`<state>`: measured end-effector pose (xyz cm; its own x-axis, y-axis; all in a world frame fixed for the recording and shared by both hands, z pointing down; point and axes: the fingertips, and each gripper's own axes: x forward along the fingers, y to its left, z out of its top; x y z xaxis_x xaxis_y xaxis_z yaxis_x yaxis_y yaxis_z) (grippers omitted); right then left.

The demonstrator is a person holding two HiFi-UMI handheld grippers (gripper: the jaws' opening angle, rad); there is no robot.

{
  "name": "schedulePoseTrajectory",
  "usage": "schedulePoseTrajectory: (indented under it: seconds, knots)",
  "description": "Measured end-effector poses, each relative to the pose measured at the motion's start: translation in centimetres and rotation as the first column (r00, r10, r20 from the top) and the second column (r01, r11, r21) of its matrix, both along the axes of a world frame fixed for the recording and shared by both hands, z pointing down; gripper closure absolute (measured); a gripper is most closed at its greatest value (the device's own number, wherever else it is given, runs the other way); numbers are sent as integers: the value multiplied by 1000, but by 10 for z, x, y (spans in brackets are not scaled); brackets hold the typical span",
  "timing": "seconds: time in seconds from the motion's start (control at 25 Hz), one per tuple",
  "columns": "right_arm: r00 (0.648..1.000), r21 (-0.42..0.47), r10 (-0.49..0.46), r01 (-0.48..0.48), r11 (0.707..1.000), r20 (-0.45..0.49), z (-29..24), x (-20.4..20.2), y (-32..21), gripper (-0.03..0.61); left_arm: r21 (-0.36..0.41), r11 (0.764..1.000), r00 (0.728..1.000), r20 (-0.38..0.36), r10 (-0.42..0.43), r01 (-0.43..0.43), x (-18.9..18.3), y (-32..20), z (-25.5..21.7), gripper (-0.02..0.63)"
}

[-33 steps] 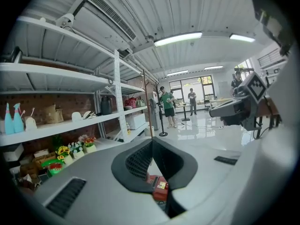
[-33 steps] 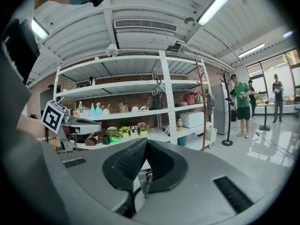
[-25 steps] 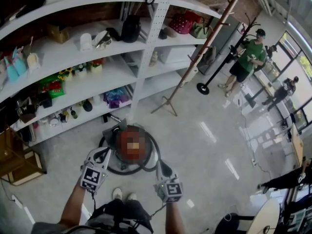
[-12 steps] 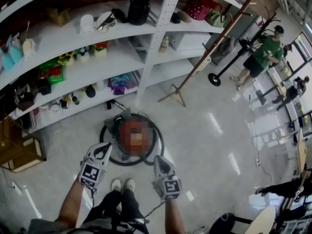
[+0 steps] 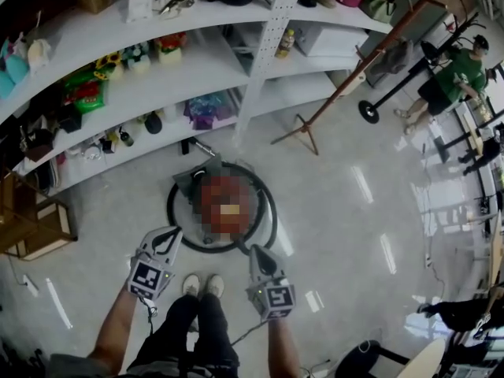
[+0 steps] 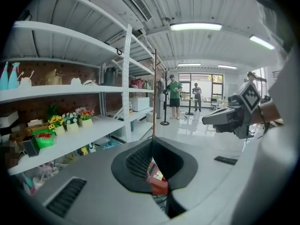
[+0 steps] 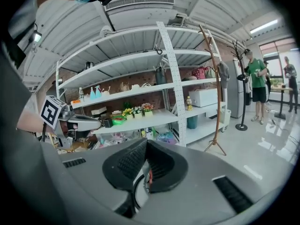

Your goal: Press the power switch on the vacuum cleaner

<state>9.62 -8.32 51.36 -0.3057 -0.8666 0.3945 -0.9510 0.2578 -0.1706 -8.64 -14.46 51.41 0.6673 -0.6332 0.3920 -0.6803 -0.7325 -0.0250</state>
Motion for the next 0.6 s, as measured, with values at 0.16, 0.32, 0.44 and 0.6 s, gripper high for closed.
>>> schedulePoseTrajectory:
  seconds: [0.16,0.32,0.44,0.6]
  knots:
    - [1000,-22,-6,6,1000,22,29,1,-3,574,-28,999,1000,18,-17,18,-1,-3,30,604]
    - [999,-50,2,0,999,43,63,5,-7,574,-52,998,999,22,-24,25,3,-5,60,605]
    - [999,-67,1,2,998,48,85,8,-12,574,-70,997,999,22,-26,28,9,-6,79,604]
    - [998,-71,-9,13,997,57,110,12,-20,574,-87,996,999,25,-26,29,14,-9,99,605]
